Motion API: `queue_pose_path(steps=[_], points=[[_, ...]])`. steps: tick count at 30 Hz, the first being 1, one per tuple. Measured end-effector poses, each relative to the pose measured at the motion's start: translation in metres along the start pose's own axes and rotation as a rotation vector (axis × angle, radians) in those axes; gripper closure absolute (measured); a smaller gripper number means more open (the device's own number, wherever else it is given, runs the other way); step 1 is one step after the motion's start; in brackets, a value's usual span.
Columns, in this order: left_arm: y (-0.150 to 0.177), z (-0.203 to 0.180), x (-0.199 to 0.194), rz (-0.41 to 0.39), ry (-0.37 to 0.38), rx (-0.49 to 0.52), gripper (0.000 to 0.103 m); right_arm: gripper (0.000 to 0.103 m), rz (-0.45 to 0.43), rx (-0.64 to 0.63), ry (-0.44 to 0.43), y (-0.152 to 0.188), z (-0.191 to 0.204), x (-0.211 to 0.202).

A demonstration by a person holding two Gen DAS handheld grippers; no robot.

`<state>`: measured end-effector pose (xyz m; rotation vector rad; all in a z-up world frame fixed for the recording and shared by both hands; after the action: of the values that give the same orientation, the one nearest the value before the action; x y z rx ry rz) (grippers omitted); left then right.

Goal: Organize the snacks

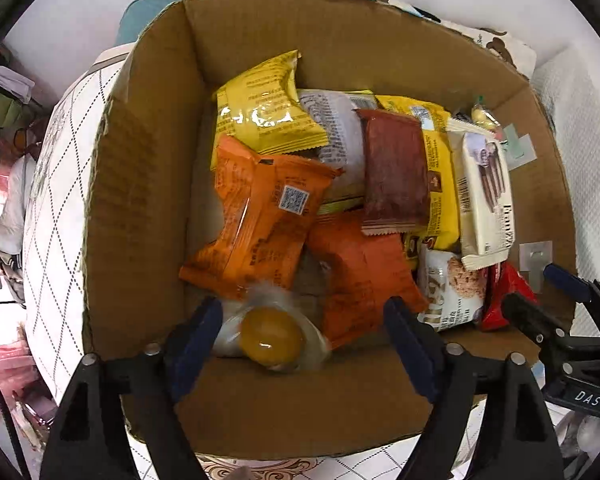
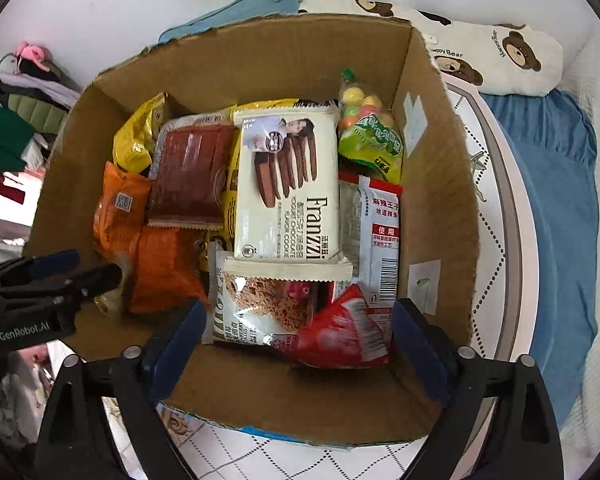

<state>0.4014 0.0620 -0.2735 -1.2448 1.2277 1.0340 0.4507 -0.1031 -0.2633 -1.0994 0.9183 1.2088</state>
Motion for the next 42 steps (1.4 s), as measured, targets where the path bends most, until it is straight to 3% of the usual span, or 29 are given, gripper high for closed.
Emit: queue_pose_path(steps=[3,5,10,22,33,37,42], points=[[0.000,-0.003,-0.006,-0.015,-0.004,0.004,0.013,0.004,-0.009,0.004,0.011,-0.002,-0.002,-0.001],[0.000,-0.004,-0.009,-0.026,-0.016,0.011,0.003,0.004,-0.015,-0.001,0.024,0.000,-0.001,-0.003],[0.002,-0.003,-0.018,-0.057,-0.036,-0.002,0.003,0.004,-0.056,-0.011,0.083,0.003,-0.002,-0.008],[0.008,-0.002,-0.042,-0.148,-0.053,-0.019,0.003,0.004,-0.149,0.019,0.083,0.006,-0.005,-0.036],[0.040,-0.015,-0.107,-0.338,-0.105,-0.014,0.003,0.001,-0.344,0.004,0.063,0.043,0.001,-0.114],[0.060,-0.020,-0.132,-0.405,-0.158,-0.002,0.003,0.001,-0.405,-0.003,0.045,0.068,0.004,-0.144],[0.088,-0.031,-0.164,-0.479,-0.133,-0.010,0.003,0.001,-0.475,-0.016,0.022,0.100,0.012,-0.184]])
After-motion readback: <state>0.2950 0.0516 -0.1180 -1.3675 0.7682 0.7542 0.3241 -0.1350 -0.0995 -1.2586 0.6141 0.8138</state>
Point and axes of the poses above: each gripper's, at about its wrist camera, not at the fingertips, and x roughly the way its jaws point, z to its left, y to its underside, the point moved 10 cm from there along x, roughly the way its jaws point, and after that the axes turned 9 degrees about x, right-handed, at the moved point
